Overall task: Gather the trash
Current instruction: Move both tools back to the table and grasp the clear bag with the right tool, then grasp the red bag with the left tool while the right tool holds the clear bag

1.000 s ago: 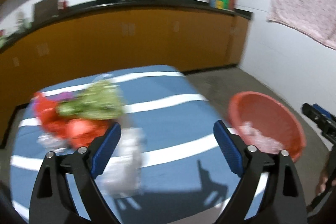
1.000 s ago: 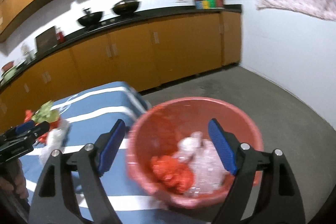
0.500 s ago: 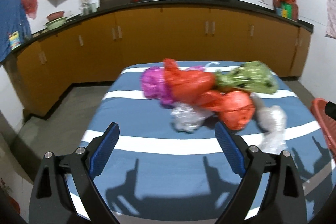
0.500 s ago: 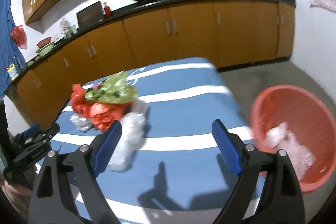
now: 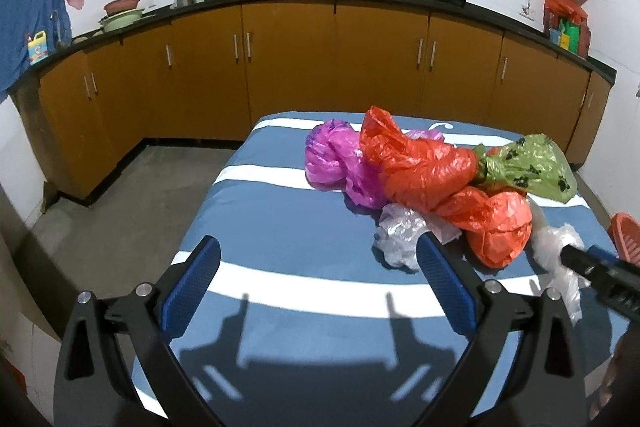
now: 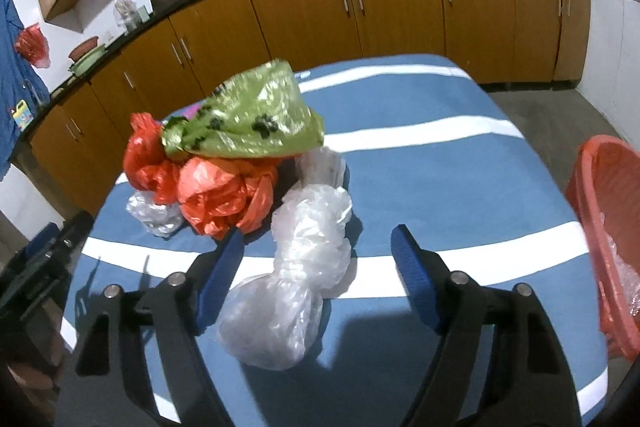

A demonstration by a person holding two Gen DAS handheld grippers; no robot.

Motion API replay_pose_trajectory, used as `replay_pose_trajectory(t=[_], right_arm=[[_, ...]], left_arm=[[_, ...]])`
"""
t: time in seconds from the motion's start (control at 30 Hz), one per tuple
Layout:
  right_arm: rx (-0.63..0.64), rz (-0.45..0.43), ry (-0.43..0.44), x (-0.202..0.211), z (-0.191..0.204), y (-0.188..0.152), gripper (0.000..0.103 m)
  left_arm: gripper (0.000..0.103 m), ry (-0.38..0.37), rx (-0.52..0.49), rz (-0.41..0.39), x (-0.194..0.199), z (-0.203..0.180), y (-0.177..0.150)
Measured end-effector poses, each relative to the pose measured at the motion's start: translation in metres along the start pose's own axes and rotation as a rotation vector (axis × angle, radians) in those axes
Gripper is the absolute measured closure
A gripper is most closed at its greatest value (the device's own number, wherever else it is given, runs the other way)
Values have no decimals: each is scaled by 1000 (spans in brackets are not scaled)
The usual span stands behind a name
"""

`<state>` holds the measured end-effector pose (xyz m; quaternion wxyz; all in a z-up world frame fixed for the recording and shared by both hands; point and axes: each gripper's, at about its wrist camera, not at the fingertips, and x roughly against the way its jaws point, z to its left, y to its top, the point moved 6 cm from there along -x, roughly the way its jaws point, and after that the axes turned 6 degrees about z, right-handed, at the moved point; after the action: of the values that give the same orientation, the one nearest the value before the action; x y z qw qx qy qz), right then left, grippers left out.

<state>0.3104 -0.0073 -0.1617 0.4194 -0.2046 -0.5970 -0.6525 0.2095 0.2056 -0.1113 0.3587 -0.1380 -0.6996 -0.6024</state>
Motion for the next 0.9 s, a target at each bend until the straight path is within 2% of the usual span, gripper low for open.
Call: replay_pose_trajectory(t=[0.17, 0.33, 0.43, 0.9], right_arm=[[-7, 33, 1, -15, 1, -3, 37], [10, 67, 10, -25, 4, -10, 59], [-2, 70, 18, -25, 0, -12, 63], [-46, 48, -22, -8, -41, -14, 67]], left_arm=[[5, -35, 9, -1, -3, -2, 7], [5, -67, 0, 6, -6, -12, 12], [5, -79, -14, 5, -8, -21, 16], [5, -98, -22, 28, -24, -53, 31]])
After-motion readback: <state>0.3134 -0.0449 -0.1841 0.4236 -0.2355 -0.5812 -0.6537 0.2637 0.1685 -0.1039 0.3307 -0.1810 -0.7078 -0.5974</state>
